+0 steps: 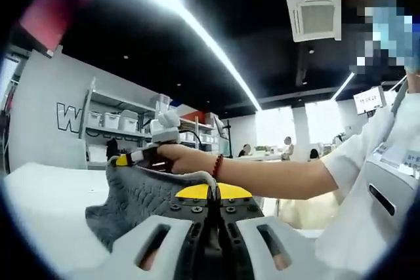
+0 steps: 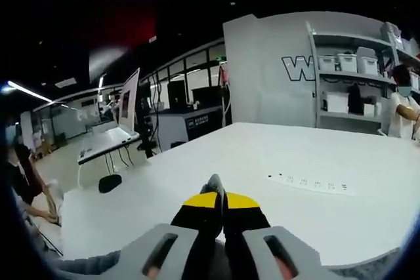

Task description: Open the folded towel by lifting each exposed corner and separating the folded layers until the towel lies flat within the target outline without major curled edges

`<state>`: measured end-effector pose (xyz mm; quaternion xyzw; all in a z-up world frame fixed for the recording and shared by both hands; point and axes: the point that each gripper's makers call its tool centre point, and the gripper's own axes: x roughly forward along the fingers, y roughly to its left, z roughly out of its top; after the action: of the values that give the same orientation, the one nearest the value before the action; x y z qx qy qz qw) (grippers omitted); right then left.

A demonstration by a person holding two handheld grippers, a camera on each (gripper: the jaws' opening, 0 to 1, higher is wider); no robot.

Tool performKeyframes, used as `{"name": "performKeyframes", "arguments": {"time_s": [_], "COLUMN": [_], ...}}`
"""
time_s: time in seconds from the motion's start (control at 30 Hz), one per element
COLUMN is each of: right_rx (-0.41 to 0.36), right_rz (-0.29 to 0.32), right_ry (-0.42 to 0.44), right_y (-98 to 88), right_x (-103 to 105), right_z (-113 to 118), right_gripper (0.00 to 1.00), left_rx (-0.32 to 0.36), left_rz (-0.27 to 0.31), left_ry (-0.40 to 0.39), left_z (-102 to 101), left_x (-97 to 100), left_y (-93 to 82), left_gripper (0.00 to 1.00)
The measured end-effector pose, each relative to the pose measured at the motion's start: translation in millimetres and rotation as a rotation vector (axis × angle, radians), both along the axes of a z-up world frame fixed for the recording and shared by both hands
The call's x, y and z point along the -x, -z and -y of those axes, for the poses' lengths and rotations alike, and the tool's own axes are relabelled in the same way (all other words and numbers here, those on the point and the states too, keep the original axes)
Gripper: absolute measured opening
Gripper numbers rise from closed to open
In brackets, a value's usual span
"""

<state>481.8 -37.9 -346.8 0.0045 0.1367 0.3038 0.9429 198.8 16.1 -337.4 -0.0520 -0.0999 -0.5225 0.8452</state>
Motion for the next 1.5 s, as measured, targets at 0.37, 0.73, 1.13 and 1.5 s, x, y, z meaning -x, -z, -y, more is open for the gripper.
{"name": "performKeyframes", "arguments": {"time_s": [0.37, 0.73, 1.13, 1.5], "right_rx": [-0.015, -0.009, -0.014, 0.002], "right_rz": [0.014, 0.026, 0.046, 0.057], "right_ry": [-0.030, -0.042, -0.062, -0.070], "right_y": [-12.8, -19.1, -31.2, -35.0], "right_x": [0.8, 0.3, 3.5, 2.6], "right_z": [-21.4, -28.9, -42.1, -52.4], "right_gripper": [0.00, 0.00, 0.00, 0.00], "left_rx": [0.007, 0.009, 0.013, 0.005], "left_rz": [0.031, 0.056, 0.092, 0.104], "left_ry": [-0.036, -0.057, -0.090, -0.133], "left_z": [-17.6, -21.0, -37.0, -53.3], "left_x": [5.0, 7.0, 8.3, 5.7], "left_y": [-7.9, -14.6, -22.6, -23.4], "left_gripper": [0.00, 0.00, 0.00, 0.00]}}
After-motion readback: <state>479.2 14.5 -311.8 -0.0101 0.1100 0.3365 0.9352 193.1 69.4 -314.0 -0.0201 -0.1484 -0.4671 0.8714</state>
